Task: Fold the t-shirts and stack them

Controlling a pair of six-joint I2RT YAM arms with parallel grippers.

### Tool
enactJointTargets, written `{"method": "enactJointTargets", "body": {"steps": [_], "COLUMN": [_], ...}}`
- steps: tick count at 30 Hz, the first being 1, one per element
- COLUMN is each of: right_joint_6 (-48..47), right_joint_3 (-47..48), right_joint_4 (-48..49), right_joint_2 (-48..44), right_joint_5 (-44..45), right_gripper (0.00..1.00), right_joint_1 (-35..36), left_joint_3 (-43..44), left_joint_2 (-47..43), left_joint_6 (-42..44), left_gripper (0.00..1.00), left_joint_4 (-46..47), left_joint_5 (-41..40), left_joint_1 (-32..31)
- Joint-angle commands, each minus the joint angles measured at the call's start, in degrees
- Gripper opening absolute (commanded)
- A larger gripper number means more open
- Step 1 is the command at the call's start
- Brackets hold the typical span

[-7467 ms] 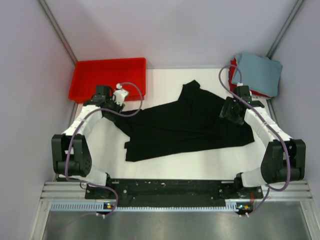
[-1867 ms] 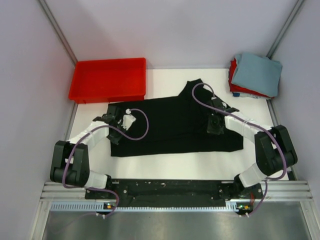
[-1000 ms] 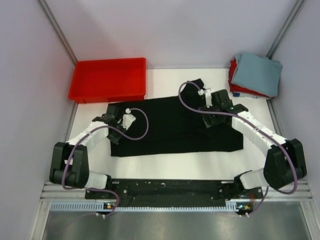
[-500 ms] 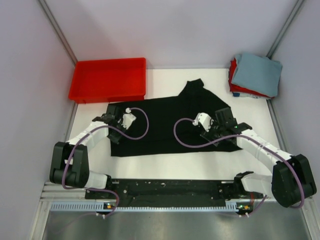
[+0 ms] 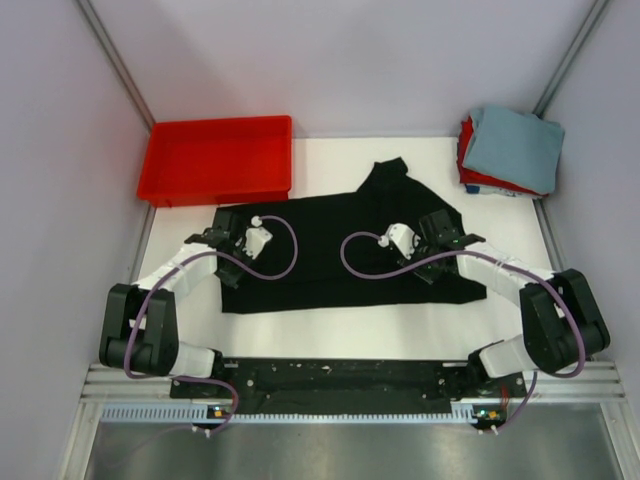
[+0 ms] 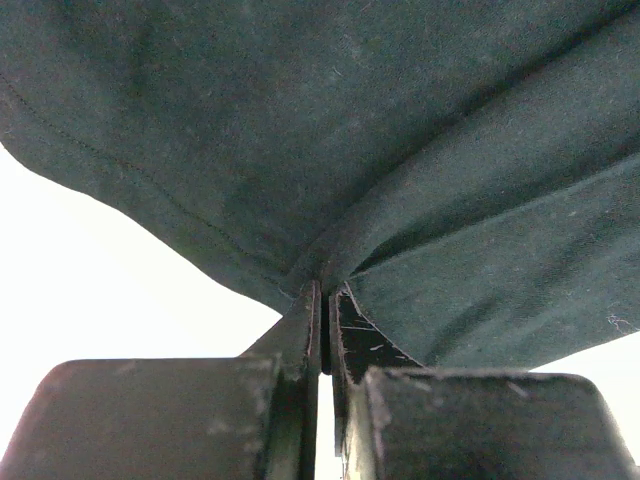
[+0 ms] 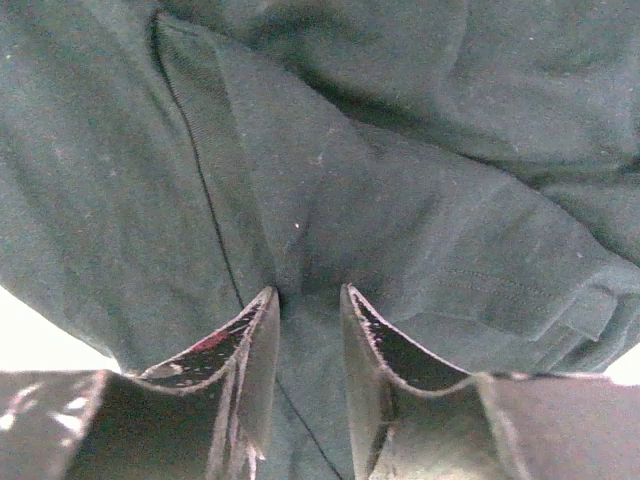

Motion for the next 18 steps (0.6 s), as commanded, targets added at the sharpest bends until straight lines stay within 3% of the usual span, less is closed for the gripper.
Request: {"method": "enactJointTargets", "body": {"steps": [1,8,10,13,18], "right_joint_6": [0.1,0.4,0.2,-0.2,-1.4], "right_joint_3": [2.6,2.4,2.9,3.5,6.2], "right_joint_4": [1.0,2.7,2.7,2.7,4.1], "right_joint_2": [-0.8,0.3,0.4,-0.1,-0.9], "right_joint_5": [2.6,2.5,2.4,2.0,3.4], "right_gripper": [0.29,0.24,0.19,0.02,0.0], "right_joint_1": [0.6,0.6,0.5,0.4,0.5], "left_joint_3": [-0.5,0.0,0.4,0.8,1.3], "left_joint_2": [-0.8,-0.8,-0.6,0.1,-0.4], "left_joint_6": [0.6,0.9,0.6,0.3,-0.1], "left_gripper": [0.0,0.0,0.0,0.0,0.0], "left_joint_4": [1.3,1.1,1.2,0.9,-0.5], "left_joint_5": [0.5,0.4,0.4,0.4,0.4], "left_joint_1": [0.2,0.2,0.2,0.2,0.3]}}
